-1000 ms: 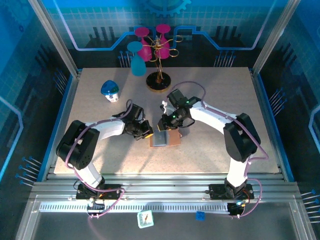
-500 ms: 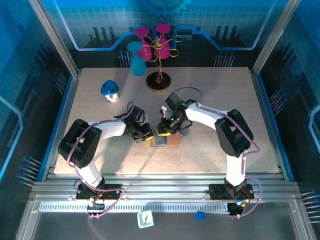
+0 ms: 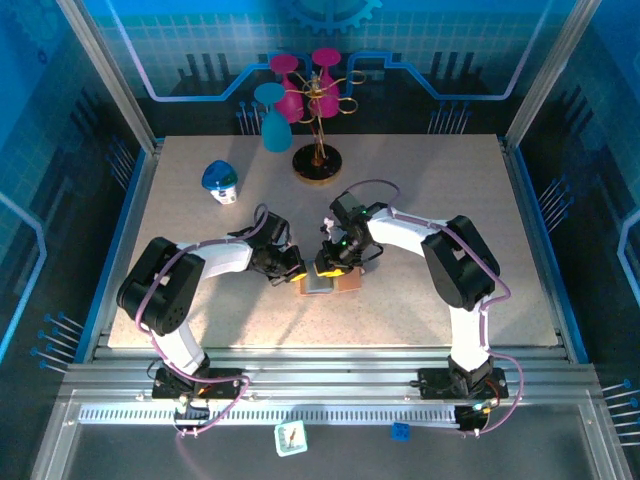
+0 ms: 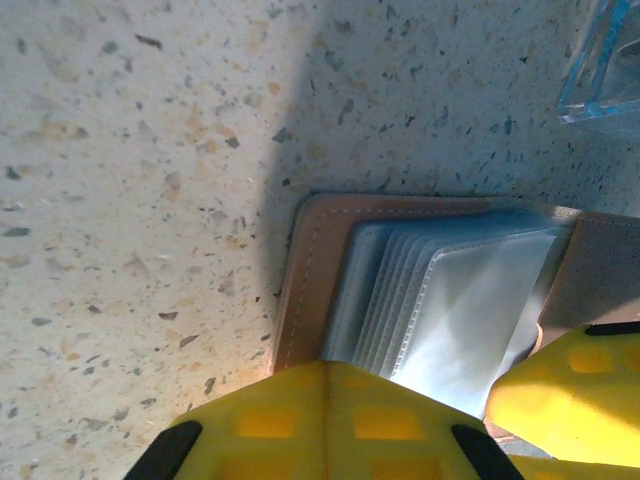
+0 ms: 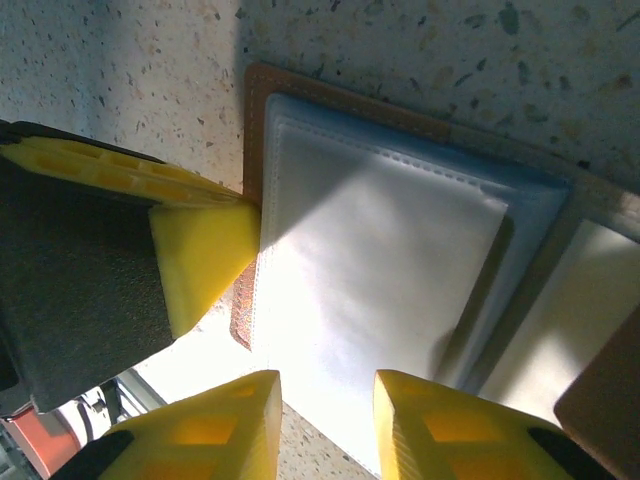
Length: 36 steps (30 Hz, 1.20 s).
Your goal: Take the credit cards out of the card holder
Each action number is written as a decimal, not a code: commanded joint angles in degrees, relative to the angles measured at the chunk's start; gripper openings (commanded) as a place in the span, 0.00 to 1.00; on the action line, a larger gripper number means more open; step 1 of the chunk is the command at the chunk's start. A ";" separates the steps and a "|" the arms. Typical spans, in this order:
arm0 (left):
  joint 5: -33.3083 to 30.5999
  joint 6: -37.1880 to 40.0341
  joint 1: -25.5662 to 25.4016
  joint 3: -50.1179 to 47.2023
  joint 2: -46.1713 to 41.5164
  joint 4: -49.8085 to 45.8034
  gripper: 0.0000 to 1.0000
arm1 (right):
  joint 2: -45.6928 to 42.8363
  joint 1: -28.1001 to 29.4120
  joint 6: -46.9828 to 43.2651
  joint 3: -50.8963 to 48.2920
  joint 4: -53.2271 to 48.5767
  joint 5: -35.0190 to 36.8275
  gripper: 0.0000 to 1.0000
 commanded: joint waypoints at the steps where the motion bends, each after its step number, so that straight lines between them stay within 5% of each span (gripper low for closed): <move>1: -0.43 1.03 -0.32 -0.41 1.39 -2.39 0.06 | 1.14 -0.05 -0.24 -1.44 -0.63 0.73 0.30; 12: -0.88 1.92 -0.29 0.75 1.43 -3.93 0.06 | -0.12 -1.72 -0.02 -4.53 1.52 0.25 0.30; 24: -1.33 1.92 -0.32 2.98 0.11 -5.91 0.06 | -1.81 -3.94 4.38 -11.19 12.73 -8.12 0.30; 36: 0.04 -0.99 -1.08 6.78 -5.53 -7.07 0.15 | -2.44 -5.03 5.99 -14.19 17.43 -10.92 0.30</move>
